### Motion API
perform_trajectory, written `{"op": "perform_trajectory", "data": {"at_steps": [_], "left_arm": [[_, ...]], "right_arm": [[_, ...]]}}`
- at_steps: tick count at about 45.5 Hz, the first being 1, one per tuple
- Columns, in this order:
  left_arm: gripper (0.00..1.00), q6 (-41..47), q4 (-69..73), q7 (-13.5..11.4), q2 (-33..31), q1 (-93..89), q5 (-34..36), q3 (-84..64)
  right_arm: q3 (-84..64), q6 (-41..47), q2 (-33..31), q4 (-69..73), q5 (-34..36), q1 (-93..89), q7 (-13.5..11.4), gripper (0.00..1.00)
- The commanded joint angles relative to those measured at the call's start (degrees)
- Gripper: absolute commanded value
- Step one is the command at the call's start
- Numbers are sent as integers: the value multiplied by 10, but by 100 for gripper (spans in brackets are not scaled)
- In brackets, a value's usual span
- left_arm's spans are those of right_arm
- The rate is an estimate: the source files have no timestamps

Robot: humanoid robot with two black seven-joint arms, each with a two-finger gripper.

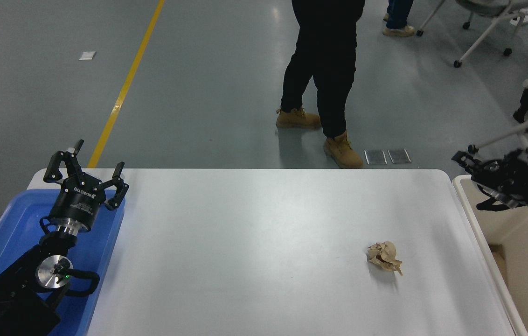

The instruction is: Pick up paper ball place in dustbin

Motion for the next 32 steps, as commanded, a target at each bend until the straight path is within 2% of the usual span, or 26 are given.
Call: {"op": "perform_trajectory", "data": {"at_steps": [1, 11, 18, 26, 32], "left_arm": [[98, 0, 0, 0, 0, 0, 0, 0], [98, 0, 0, 0, 0, 0, 0, 0], [98, 0, 0, 0, 0, 0, 0, 0], [98, 0, 0, 0, 0, 0, 0, 0], [98, 0, 0, 0, 0, 0, 0, 0]], "right_arm": [[-62, 31, -33, 193, -64, 140, 0, 100], [-71, 146, -28, 321, -63, 243, 0, 100], [-59, 223, -3, 338, -45, 283, 0, 100], [-25, 242, 13, 331, 19, 273, 0, 100], [-17, 238, 40, 290, 39, 226, 0, 100]]}}
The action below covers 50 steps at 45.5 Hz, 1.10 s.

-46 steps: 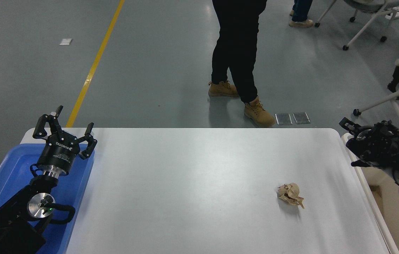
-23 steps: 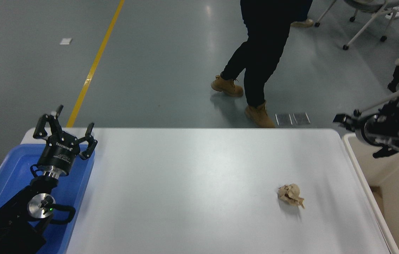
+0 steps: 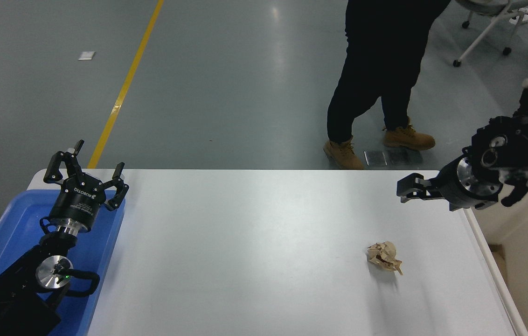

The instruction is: Pick up paper ball place in dustbin

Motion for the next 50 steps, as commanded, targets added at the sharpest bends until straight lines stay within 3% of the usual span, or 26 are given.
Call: {"op": "perform_trajectory", "data": {"at_steps": [1, 21, 50], "left_arm": [[98, 0, 0, 0, 0, 0, 0, 0], [98, 0, 0, 0, 0, 0, 0, 0], [98, 0, 0, 0, 0, 0, 0, 0]], "right_arm": [[22, 24, 37, -32, 44, -38, -1, 100], [63, 20, 133, -244, 43, -248, -1, 100], [79, 20, 161, -358, 39, -357, -1, 100]]}}
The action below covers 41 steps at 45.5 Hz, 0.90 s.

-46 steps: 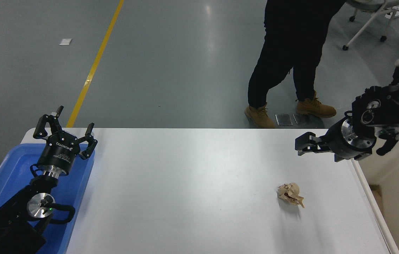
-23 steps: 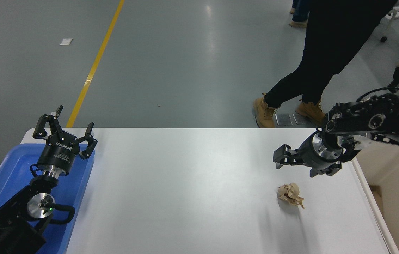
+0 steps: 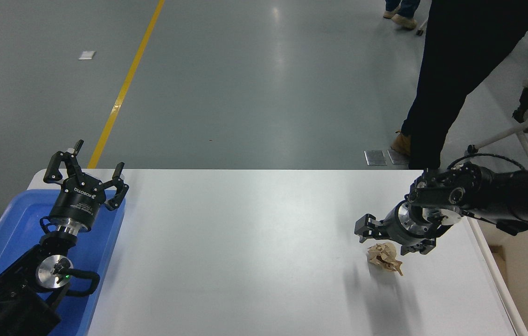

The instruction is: Pick up paper ball place in dustbin

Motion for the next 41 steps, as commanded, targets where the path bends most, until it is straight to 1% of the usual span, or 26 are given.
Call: {"op": "perform_trajectory", "data": {"at_steps": [1, 12, 14, 16, 17, 19, 21, 22, 23, 29, 30, 31, 41], "left_arm": [[98, 0, 0, 0, 0, 0, 0, 0], [98, 0, 0, 0, 0, 0, 0, 0], [98, 0, 0, 0, 0, 0, 0, 0], [98, 0, 0, 0, 0, 0, 0, 0], [98, 0, 0, 0, 0, 0, 0, 0], [98, 0, 0, 0, 0, 0, 0, 0], [98, 0, 0, 0, 0, 0, 0, 0], [98, 0, 0, 0, 0, 0, 0, 0], [98, 0, 0, 0, 0, 0, 1, 0], [98, 0, 0, 0, 0, 0, 0, 0], [98, 0, 0, 0, 0, 0, 0, 0], [98, 0, 0, 0, 0, 0, 0, 0], [98, 0, 0, 0, 0, 0, 0, 0]], "right_arm": [[3, 0, 13, -36, -2, -38, 0, 100], [4, -2, 27, -64, -8, -63, 1, 100], [4, -7, 32, -69, -7, -68, 2, 97], [5, -19, 35, -72, -7, -70, 2, 89], [5, -25, 37, -72, -8, -71, 2, 82], [5, -33, 37, -72, -9, -73, 2, 65], [5, -33, 37, -72, -10, -72, 2, 45], [5, -33, 37, -72, -11, -72, 2, 36], [4, -33, 37, -72, -12, -71, 2, 30], [3, -33, 37, -70, -25, -69, 2, 4], [3, -33, 37, -69, -26, -69, 2, 1], [1, -33, 38, -68, -27, -68, 2, 0], [-5, -31, 28, -50, -37, -30, 2, 0]]}}
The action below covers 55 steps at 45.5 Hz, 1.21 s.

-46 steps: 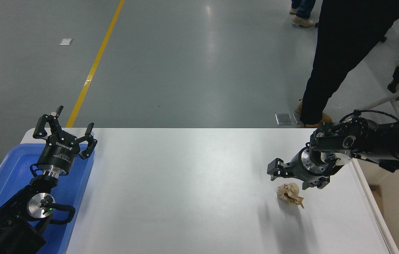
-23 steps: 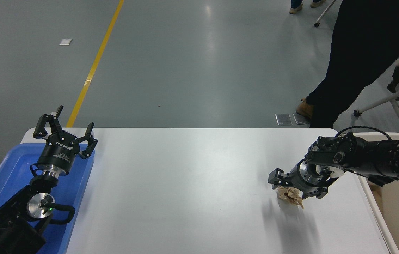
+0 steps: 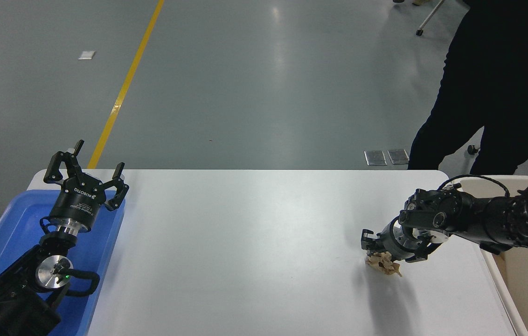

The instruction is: Pick up paper ball place in dustbin

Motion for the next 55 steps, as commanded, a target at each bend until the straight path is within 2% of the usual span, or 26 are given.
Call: {"op": "perform_trajectory", "data": {"at_steps": [1, 27, 44, 55], "left_arm": [[98, 0, 0, 0, 0, 0, 0, 0], [98, 0, 0, 0, 0, 0, 0, 0], [98, 0, 0, 0, 0, 0, 0, 0], [98, 0, 0, 0, 0, 0, 0, 0]], "right_arm": [[-5, 0, -11, 22, -11, 39, 0, 0], [-10, 61, -182, 243, -5, 362, -2, 0], [-33, 125, -251, 323, -3, 521, -2, 0], [-33, 131, -255, 324, -4, 533, -2, 0]]}}
